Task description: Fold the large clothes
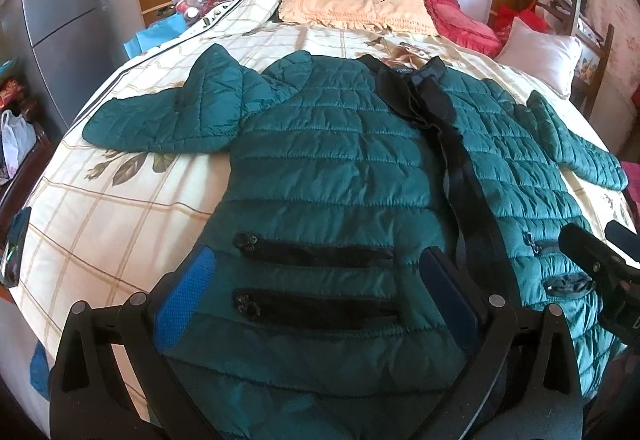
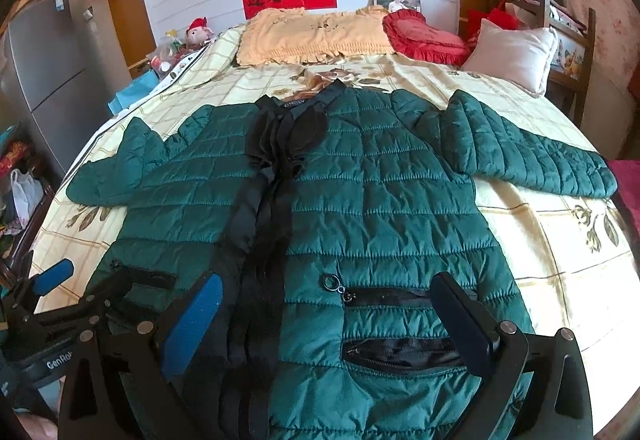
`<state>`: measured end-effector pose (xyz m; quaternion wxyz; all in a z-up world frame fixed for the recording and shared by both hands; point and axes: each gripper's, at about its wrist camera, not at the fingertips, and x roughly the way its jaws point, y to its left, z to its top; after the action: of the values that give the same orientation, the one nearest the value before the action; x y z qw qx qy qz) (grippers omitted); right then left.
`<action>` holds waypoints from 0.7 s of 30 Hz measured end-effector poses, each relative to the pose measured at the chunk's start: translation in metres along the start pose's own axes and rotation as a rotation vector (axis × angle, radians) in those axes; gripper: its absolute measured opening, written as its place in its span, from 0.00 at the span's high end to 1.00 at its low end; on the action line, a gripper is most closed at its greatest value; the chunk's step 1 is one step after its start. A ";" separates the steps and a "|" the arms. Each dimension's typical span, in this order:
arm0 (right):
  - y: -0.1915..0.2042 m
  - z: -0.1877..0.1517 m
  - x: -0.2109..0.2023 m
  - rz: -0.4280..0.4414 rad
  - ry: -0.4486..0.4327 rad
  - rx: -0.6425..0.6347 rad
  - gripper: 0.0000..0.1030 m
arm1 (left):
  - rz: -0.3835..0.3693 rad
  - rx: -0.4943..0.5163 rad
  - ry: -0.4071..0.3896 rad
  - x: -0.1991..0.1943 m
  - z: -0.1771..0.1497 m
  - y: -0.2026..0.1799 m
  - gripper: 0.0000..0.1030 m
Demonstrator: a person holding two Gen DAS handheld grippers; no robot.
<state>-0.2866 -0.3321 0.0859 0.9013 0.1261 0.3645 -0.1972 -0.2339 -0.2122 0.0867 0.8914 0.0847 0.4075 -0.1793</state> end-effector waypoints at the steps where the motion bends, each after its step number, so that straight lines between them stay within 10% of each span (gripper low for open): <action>1: 0.000 0.000 -0.001 -0.002 0.009 0.005 0.00 | -0.001 0.002 0.001 0.000 -0.001 -0.001 0.01; 21: 0.000 -0.006 -0.001 0.008 0.020 0.018 0.00 | -0.006 0.015 0.013 -0.002 -0.008 -0.005 0.01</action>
<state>-0.2911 -0.3301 0.0830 0.8973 0.1377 0.3712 -0.1954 -0.2424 -0.2144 0.0827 0.8876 0.0914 0.4121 -0.1847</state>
